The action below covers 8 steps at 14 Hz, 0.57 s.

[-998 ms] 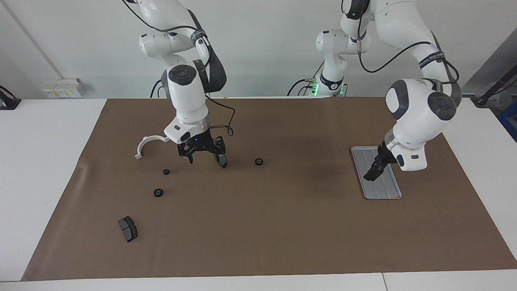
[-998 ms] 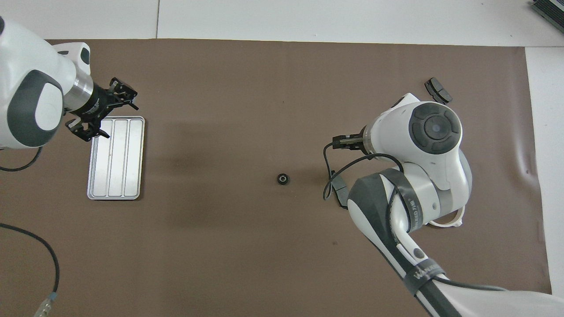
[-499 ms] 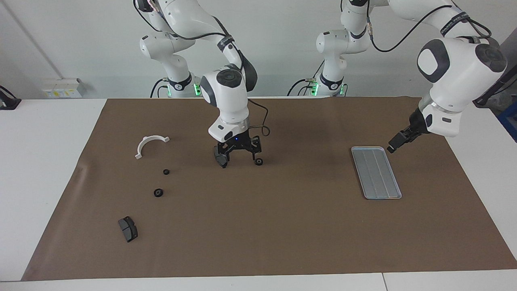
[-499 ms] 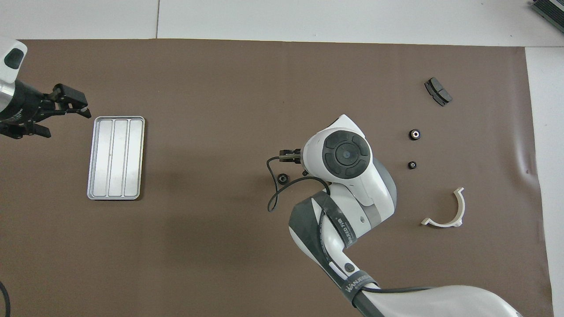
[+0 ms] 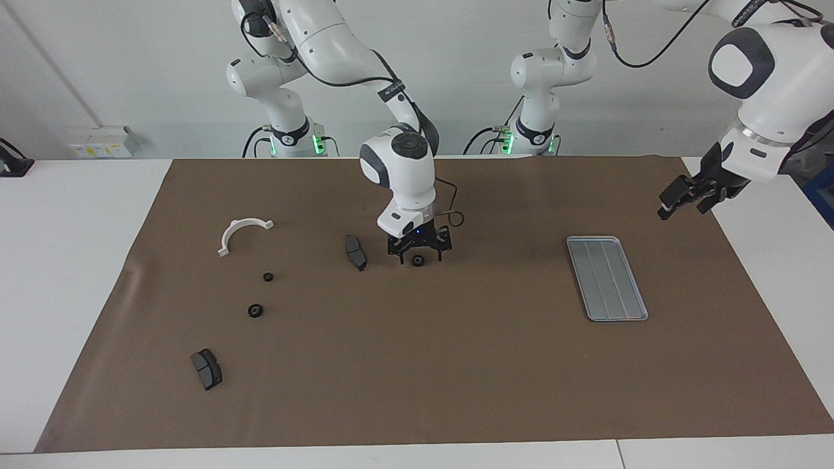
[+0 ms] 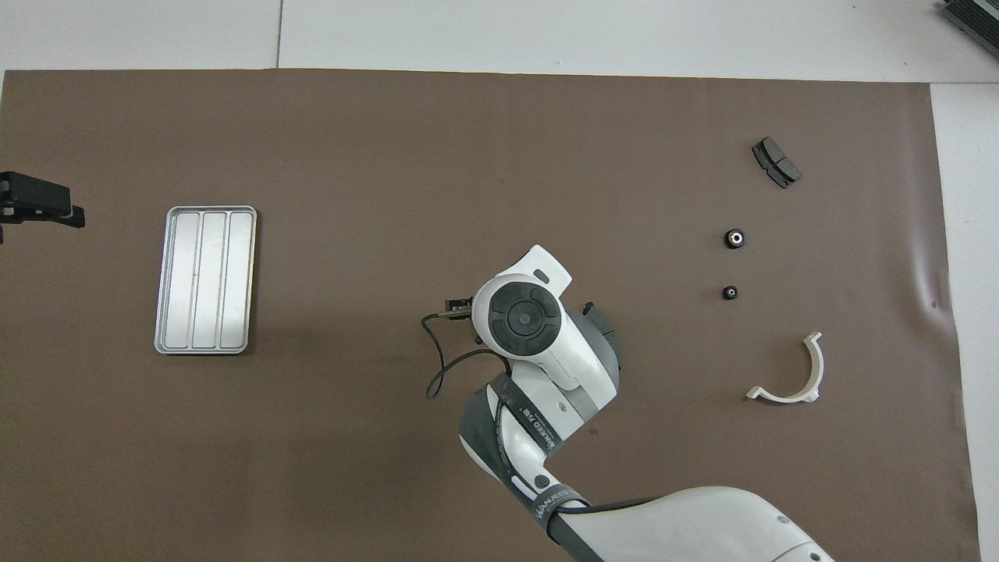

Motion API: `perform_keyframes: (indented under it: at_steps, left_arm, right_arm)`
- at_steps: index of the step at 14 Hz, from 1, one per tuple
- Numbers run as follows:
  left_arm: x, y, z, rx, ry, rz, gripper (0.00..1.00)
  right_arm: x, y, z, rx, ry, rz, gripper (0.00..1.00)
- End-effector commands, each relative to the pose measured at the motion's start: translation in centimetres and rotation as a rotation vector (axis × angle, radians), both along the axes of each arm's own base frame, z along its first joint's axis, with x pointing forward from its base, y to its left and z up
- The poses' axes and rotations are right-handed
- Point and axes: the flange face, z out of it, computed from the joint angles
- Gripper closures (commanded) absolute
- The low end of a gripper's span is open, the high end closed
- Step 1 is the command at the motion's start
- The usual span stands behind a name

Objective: Place bearing gear from tray to pile

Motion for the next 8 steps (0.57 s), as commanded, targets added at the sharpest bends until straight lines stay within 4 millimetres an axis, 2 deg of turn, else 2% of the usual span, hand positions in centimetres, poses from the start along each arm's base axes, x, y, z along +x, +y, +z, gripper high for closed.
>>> perform_keyframes:
  at_steps: [1, 5, 8]
  left_arm:
    - [-3.2, -1.0, 4.0, -0.003, -0.011, -0.033, 0.0]
    - [-6.1, -2.5, 7.3, -0.001, -0.018, -0.057, 0.0]
    - [-7.5, -4.6, 8.3, 0.003, -0.007, -0.095, 0.0]
  right_arm:
    - [0.5, -0.2, -0.4, -0.009, -0.019, -0.005, 0.0]
    - [0.3, -0.1, -1.2, -0.03, -0.012, 0.011, 0.0]
    - [-0.3, -0.2, -0.9, -0.06, 0.023, 0.013, 0.0]
